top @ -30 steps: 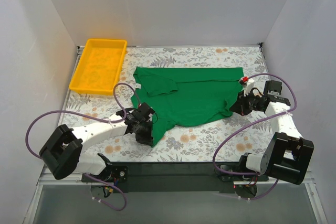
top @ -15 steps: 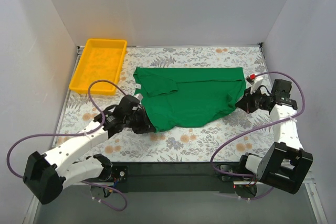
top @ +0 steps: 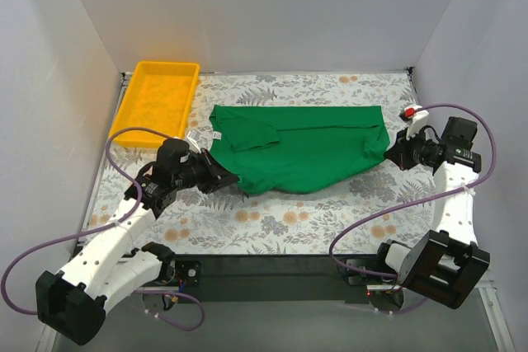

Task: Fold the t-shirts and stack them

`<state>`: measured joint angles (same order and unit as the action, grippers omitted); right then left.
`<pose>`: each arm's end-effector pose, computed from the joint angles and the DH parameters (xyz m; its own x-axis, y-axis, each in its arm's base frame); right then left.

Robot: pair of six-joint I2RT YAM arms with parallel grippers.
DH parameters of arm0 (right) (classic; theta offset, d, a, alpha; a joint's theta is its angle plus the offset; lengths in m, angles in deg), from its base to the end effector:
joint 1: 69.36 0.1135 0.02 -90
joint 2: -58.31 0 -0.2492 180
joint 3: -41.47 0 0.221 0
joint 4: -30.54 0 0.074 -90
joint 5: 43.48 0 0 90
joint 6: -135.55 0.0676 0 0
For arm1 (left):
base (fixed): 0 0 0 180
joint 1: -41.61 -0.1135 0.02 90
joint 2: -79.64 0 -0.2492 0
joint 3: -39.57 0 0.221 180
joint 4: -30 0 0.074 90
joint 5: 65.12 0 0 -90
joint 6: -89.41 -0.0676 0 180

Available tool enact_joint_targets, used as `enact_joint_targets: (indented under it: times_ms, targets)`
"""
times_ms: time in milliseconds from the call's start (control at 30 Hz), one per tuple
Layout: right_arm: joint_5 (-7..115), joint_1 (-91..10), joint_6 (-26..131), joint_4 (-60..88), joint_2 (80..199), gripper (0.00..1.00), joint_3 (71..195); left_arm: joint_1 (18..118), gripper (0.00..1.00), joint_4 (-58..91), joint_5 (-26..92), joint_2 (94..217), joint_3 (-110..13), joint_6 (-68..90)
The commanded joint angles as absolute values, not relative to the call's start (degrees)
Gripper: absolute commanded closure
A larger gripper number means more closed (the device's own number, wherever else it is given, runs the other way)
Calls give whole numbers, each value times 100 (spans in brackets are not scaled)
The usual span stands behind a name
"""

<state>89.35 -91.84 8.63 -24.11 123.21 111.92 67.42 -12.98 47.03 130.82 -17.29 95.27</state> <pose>0.2164 -0.0398 0.2671 -0.4798 -0.2782 -0.8321 -0.5242 0.8514 0.0175 0.1621 -0.1067 0.2467 -0.6140 -0.7265 0.3085 -0.6114 0.1907 -0.7680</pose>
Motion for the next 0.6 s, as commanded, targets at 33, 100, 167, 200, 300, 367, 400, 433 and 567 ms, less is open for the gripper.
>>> enact_joint_targets:
  times_ms: [33,100,167,200,300,367,400,433,567]
  targets:
    - [8740,-9335,662,-2459,12308,99,11129,6561,100,-1020,5221,12939,-1478,9820]
    - [8739,-9405,575,-2450,12378,99,11058,6439,100,-993,5318,12816,-1258,9916]
    - [8792,-9423,539,-2450,12474,99,10987,6341,100,-906,5405,12763,-1091,9969]
    - [8835,-9432,539,-2450,12519,99,10979,6245,100,-853,5519,12754,-942,10013]
    - [9037,-9432,565,-2450,12721,99,10987,6096,100,-590,5739,12806,-696,10232]
    - [9222,-9432,600,-2433,12922,99,11031,6051,100,-308,5775,12868,-607,10399]
    - [9283,-9432,618,-2432,13002,99,11057,6007,100,-220,5775,12981,-581,10426]
    - [9406,-9432,653,-2415,13081,99,11092,5981,100,-89,5775,13069,-598,10444]
    - [9618,-9432,784,-2354,13581,99,11347,5796,100,307,5898,13666,-730,10576]
